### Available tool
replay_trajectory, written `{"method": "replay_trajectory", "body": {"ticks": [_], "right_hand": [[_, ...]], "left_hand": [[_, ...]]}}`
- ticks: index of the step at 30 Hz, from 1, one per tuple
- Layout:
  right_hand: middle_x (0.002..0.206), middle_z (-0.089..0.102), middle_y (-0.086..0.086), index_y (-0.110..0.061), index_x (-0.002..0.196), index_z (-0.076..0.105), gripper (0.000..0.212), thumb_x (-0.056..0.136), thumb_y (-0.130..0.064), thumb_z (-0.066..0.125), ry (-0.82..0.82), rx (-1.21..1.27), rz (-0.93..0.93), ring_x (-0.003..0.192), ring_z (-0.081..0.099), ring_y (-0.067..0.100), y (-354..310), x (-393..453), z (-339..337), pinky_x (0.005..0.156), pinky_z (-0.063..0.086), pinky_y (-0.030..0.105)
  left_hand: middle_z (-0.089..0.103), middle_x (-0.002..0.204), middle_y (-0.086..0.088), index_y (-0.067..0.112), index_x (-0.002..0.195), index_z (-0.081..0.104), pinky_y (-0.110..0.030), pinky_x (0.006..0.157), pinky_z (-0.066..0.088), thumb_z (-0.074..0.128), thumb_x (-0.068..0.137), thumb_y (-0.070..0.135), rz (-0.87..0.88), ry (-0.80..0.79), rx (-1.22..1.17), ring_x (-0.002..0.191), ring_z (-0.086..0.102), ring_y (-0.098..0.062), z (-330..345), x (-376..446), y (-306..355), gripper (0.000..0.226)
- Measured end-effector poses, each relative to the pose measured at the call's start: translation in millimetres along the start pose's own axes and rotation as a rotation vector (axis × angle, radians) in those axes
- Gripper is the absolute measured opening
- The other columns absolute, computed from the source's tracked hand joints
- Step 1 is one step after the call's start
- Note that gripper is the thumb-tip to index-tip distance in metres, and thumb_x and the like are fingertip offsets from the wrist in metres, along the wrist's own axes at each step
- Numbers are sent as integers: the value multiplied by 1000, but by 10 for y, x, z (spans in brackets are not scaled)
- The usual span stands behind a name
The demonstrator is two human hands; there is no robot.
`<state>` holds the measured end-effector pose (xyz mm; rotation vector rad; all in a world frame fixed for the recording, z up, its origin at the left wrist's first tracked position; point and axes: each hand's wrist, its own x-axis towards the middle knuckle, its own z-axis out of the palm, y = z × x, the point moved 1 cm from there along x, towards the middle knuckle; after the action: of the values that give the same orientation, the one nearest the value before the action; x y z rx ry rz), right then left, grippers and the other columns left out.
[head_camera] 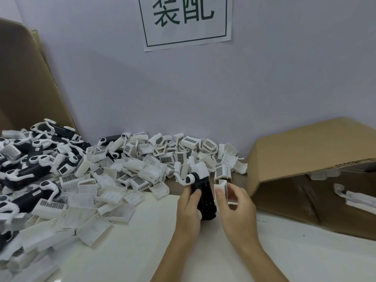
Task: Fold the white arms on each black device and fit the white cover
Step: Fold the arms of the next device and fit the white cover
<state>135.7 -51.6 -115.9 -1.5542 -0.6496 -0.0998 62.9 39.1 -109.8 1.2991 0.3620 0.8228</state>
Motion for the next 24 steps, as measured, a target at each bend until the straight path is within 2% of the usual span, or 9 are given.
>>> {"method": "replay_trajectory", "body": {"ticks": [2, 5, 9, 11, 14, 16, 18, 20, 24], "right_hand": [[97, 61, -12, -21, 114, 66, 44, 87, -55, 57, 57, 31, -44, 89, 59, 1, -52, -13, -21, 71, 47, 11], [95, 61, -10, -23, 111, 65, 36, 90, -52, 60, 107, 47, -108, 85, 60, 7, -93, -30, -27, 70, 47, 12], [99, 63, -7, -17, 114, 66, 47, 82, -51, 61, 9, 69, -79, 89, 61, 1, -93, -36, 21, 70, 45, 7], [101, 63, -8, -17, 114, 66, 50, 79, -51, 61, -25, 67, -76, 91, 61, -5, -97, -34, 37, 70, 44, 4], [102, 62, -13, -24, 112, 63, 43, 80, -53, 62, -56, 55, -77, 93, 59, -10, -90, -34, 40, 71, 43, 3], [101, 61, -13, -25, 113, 64, 36, 89, -53, 62, -93, 43, -86, 95, 59, -7, -77, -41, 34, 74, 44, 5], [101, 62, -10, -25, 115, 65, 24, 94, -36, 64, -126, 30, -119, 96, 61, -1, -60, -46, 31, 75, 45, 7], [99, 61, -9, -28, 115, 64, 25, 93, -18, 68, -130, 10, -161, 95, 61, 1, -58, -56, 28, 75, 45, 7], [99, 59, -12, -38, 113, 58, 35, 90, -15, 71, -99, 8, -202, 93, 62, 2, -89, -71, 26, 74, 45, 7]], "left_hand": [[73, 94, -1, 28, 96, 73, -54, 97, 48, 50, 84, 31, 24, -19, 15, 95, 64, -20, 3, 6, 0, 27], [73, 100, -8, 27, 98, 72, -55, 98, 47, 51, 85, 30, 38, -42, 29, 97, 65, -23, 17, 10, -4, 25], [74, 104, -10, 29, 100, 73, -53, 99, 48, 50, 88, 27, 41, -80, 54, 102, 67, -25, 17, 17, -20, 27], [74, 103, -9, 28, 100, 73, -58, 100, 46, 49, 89, 26, 42, -91, 53, 101, 67, -27, 9, 24, -31, 26], [73, 104, -12, 23, 104, 71, -63, 102, 44, 49, 90, 24, 47, -104, 44, 102, 66, -29, -3, 40, -54, 26], [73, 109, -11, 25, 108, 71, -58, 102, 47, 48, 91, 24, 46, -124, 40, 106, 66, -28, 0, 41, -53, 28], [73, 111, -9, 30, 108, 72, -48, 99, 49, 48, 91, 25, 41, -129, 30, 107, 66, -25, 2, 41, -48, 30], [73, 110, -7, 32, 107, 72, -41, 94, 51, 48, 90, 25, 30, -126, 15, 104, 67, -22, 5, 39, -45, 30], [74, 110, -2, 37, 105, 73, -39, 91, 53, 45, 89, 28, 5, -130, 5, 103, 68, -17, 7, 38, -59, 33]]}}
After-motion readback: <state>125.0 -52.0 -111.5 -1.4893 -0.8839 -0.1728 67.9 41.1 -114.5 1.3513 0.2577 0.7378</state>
